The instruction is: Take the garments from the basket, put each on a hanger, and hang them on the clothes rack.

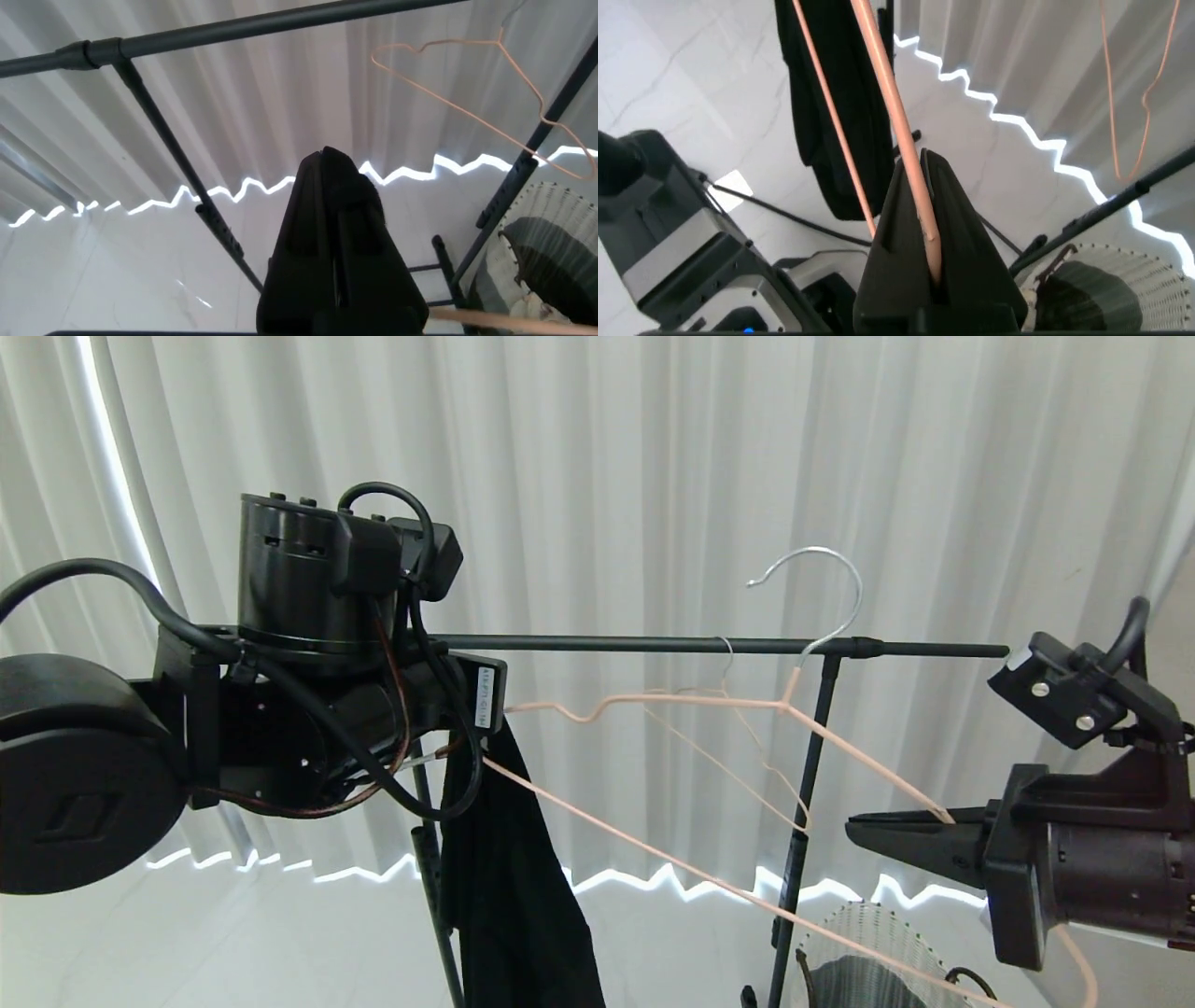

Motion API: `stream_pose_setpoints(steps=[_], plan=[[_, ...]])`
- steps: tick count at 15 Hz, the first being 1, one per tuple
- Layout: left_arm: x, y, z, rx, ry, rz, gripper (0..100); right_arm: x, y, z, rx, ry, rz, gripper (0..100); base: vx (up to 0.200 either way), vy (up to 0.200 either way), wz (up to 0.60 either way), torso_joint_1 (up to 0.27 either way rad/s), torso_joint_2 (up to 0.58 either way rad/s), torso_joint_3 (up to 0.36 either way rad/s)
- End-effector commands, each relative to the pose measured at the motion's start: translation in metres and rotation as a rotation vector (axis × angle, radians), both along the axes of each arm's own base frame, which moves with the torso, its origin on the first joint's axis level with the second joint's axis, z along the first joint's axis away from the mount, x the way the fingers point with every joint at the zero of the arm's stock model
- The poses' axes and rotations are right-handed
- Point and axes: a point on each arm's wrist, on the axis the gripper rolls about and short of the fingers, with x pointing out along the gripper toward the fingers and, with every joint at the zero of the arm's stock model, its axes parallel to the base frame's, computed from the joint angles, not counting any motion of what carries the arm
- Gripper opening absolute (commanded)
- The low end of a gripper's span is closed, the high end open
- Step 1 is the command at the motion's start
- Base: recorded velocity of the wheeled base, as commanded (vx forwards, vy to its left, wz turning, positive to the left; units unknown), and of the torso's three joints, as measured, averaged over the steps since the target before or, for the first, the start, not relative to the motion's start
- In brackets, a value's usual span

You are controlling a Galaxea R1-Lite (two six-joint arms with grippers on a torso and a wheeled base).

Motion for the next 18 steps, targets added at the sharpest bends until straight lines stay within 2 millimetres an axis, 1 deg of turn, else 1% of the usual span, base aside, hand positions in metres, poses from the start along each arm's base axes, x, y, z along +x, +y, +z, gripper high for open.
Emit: stream_pose_setpoints(steps=[1,3,5,7,10,15,18], plan=[[0.000,0.001,0.000,-0.002,-0.002,0.002,0,0.007,0.008,-0.004,-0.005,0.003,0.001,0,0.000,0.000,0.00,0.000,0.00,0.000],[0.001,0.001,0.001,-0.002,-0.003,0.007,0,0.008,0.016,-0.004,-0.006,0.001,0.025,0,0.000,0.000,0.00,0.000,0.00,0.000],[0.002,0.004,0.002,-0.002,-0.008,0.018,0,0.011,0.019,-0.007,-0.018,0.008,0.023,0,0.000,0.000,0.00,0.000,0.00,0.000],[-0.002,0.006,0.006,-0.008,-0.018,0.018,0,0.017,0.025,-0.010,-0.016,0.004,0.019,0,0.000,0.000,0.00,0.000,0.00,0.000],[-0.001,0.008,0.006,-0.009,-0.021,0.024,0,0.026,0.034,-0.011,-0.009,-0.030,-0.026,0,0.000,0.000,0.00,0.000,0.00,0.000],[0.008,0.021,0.006,-0.003,-0.018,0.078,0,0.025,0.032,-0.010,-0.009,-0.032,-0.030,0,0.000,0.000,0.00,0.000,0.00,0.000],[0.009,0.024,0.004,-0.001,-0.014,0.089,0,0.028,0.028,-0.010,-0.011,-0.033,-0.052,0,0.000,0.000,0.00,0.000,0.00,0.000]])
